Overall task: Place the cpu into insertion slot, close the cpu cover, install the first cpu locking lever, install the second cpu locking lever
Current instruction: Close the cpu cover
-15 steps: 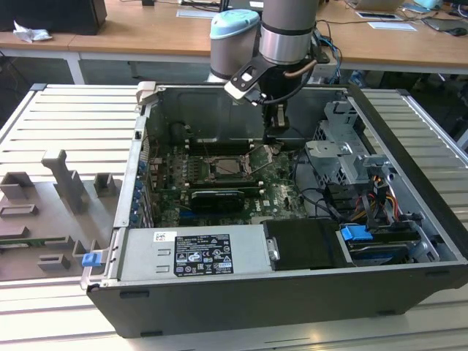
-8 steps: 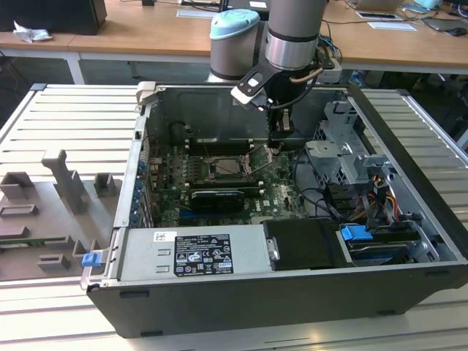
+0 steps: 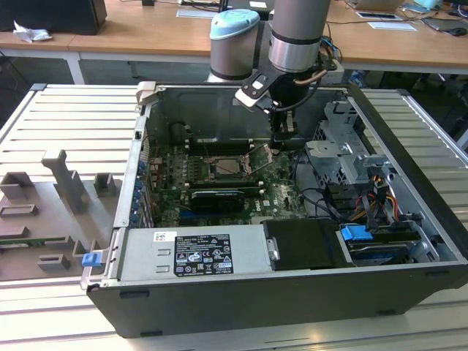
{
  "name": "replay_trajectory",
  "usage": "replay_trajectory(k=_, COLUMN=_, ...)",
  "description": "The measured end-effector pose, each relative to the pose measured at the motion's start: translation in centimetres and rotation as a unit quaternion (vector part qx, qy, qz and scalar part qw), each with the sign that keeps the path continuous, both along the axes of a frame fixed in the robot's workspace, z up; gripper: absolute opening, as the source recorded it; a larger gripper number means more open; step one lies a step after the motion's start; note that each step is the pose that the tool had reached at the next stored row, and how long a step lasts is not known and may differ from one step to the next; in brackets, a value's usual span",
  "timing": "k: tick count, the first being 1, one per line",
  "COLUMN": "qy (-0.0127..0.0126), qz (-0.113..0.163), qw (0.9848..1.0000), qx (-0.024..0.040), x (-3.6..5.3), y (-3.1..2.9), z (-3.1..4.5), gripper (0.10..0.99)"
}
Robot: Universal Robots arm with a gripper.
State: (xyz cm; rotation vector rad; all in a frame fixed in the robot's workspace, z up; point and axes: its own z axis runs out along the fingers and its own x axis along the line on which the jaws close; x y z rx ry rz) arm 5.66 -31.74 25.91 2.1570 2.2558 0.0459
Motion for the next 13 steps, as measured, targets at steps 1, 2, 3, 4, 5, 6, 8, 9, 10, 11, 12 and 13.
replay_trajectory(k=1, qy=0.0000, qz=0.001, qw=1.0000, qx=0.0001, x=0.09, y=0.00, z=-0.06, gripper=0.106)
replay_trajectory(k=2, qy=0.0000, qz=0.001, qw=1.0000, qx=0.0001, x=0.22, y=0.00, z=-0.12, gripper=0.106)
replay_trajectory(k=3, qy=0.0000, qz=0.001, qw=1.0000, qx=0.0001, x=0.37, y=0.00, z=-0.18, gripper=0.106)
replay_trajectory(k=4, qy=0.0000, qz=0.001, qw=1.0000, qx=0.0000, x=0.58, y=0.00, z=-0.23, gripper=0.106)
replay_trajectory(k=5, qy=0.0000, qz=0.001, qw=1.0000, qx=0.0001, x=0.71, y=0.01, z=-0.30, gripper=0.106)
replay_trajectory(k=6, qy=0.0000, qz=0.001, qw=1.0000, qx=0.0002, x=0.78, y=0.01, z=-0.35, gripper=0.106)
replay_trajectory(k=8, qy=0.0000, qz=0.001, qw=1.0000, qx=-0.0001, x=0.92, y=0.00, z=-0.56, gripper=0.106)
replay_trajectory(k=9, qy=0.0000, qz=0.001, qw=1.0000, qx=-0.0001, x=0.98, y=0.01, z=-0.72, gripper=0.106)
replay_trajectory(k=10, qy=0.0000, qz=0.001, qw=1.0000, qx=-0.0001, x=1.02, y=0.01, z=-0.84, gripper=0.106)
replay_trajectory(k=11, qy=0.0000, qz=0.001, qw=1.0000, qx=-0.0002, x=1.06, y=0.01, z=-0.98, gripper=0.106)
replay_trajectory(k=12, qy=0.0001, qz=0.001, qw=1.0000, qx=-0.0002, x=1.09, y=0.01, z=-1.16, gripper=0.106)
replay_trajectory(k=13, qy=0.0005, qz=0.001, qw=1.0000, qx=-0.0001, x=1.09, y=0.01, z=-1.32, gripper=0.106)
